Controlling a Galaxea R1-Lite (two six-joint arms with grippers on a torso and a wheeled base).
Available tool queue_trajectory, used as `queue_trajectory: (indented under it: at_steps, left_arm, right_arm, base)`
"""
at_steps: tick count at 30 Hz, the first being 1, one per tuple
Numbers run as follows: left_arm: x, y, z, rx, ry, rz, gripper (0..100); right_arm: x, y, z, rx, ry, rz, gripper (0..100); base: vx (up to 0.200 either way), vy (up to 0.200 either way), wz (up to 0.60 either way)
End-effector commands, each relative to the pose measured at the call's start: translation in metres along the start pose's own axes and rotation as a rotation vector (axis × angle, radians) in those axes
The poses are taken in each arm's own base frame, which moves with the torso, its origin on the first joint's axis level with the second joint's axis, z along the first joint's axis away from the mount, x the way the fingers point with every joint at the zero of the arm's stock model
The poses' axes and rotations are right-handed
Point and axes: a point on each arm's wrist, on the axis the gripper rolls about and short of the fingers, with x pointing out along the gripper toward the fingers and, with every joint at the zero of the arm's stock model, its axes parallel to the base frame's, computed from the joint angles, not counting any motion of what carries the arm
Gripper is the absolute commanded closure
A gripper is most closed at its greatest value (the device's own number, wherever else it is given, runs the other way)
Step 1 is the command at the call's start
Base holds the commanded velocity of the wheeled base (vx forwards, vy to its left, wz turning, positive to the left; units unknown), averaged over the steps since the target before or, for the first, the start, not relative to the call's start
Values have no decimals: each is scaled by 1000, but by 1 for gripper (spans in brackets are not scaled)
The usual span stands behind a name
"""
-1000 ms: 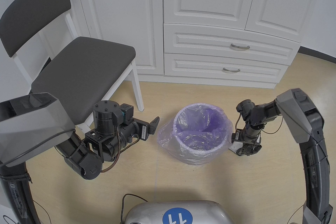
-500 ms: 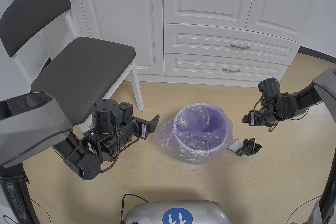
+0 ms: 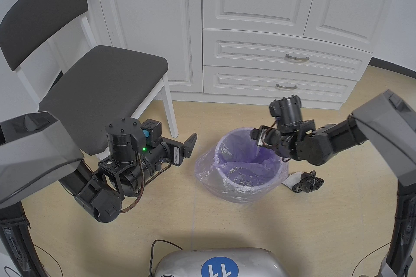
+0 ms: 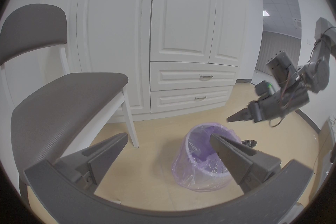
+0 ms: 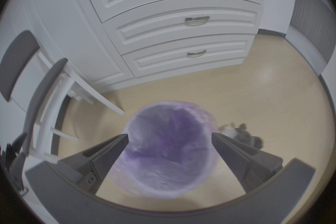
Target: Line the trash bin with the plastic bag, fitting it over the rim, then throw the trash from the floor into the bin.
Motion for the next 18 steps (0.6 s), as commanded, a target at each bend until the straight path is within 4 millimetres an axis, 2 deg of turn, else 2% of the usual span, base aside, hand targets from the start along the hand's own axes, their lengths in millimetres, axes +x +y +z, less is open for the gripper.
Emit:
queue_trajectory:
  at_steps: [1,11,18]
  left_arm:
    - [-5,2,11,-3,-43,6,0]
    - [-7,4,12,-4,-46,9,0]
    - [-7,5,12,-4,-46,13,0]
  right_arm:
    - [63,31,-50,122,3,-20,0]
    - [88,33,-67,307,56,58,0]
    - [107,27,-71,344,50,53,0]
  base:
    - [0,0,0]
    - [0,0,0]
    - [0,0,0]
